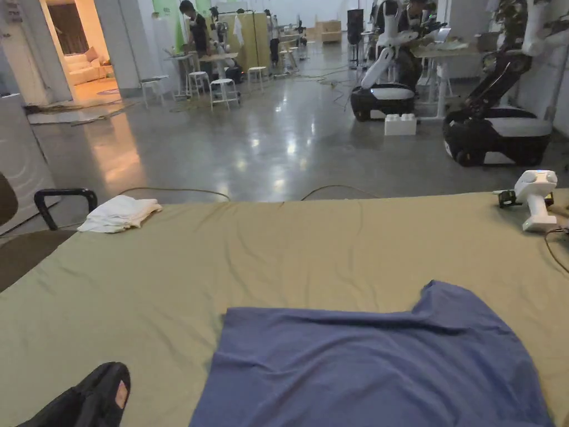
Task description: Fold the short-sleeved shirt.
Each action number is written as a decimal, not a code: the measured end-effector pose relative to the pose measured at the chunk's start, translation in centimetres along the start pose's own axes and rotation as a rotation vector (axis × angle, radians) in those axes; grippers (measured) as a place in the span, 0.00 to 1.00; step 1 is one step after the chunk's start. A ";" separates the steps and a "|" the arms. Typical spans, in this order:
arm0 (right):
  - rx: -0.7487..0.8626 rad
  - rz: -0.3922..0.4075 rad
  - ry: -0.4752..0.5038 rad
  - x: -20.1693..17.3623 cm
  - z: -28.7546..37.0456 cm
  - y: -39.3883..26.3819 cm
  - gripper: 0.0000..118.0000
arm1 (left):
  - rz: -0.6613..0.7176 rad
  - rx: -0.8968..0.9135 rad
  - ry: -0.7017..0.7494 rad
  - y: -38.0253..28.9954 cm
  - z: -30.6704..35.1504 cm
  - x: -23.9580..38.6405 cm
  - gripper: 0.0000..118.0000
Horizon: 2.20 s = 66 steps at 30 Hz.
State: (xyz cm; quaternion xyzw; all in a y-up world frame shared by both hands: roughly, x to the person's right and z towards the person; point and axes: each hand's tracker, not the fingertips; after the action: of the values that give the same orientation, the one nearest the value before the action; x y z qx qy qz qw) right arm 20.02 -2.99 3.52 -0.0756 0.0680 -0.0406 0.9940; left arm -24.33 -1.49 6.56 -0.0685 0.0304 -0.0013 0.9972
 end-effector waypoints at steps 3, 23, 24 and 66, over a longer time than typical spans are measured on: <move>-0.026 -0.032 0.003 0.4 0.0 -0.8 0.00 | 0.005 -0.184 -0.062 -4.4 -2.5 -2.0 0.61; -0.211 -0.104 -0.055 2.2 -1.4 -4.5 0.00 | 0.123 -0.833 -0.066 -24.2 -16.4 -5.8 0.08; -0.220 -0.101 -0.061 2.2 -1.4 -4.6 0.00 | 0.133 -0.831 -0.068 -24.0 -16.6 -5.5 0.08; -0.728 -0.071 -0.151 12.9 -32.1 -12.5 0.04 | 0.396 -0.776 -0.026 -13.9 -38.0 -7.6 0.06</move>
State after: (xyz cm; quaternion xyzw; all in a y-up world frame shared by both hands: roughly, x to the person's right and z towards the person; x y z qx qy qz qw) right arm 27.35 -21.11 -27.61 -0.4294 0.0019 -0.0427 0.9021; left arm -34.25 -20.37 -28.70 -0.4309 0.0288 0.2023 0.8790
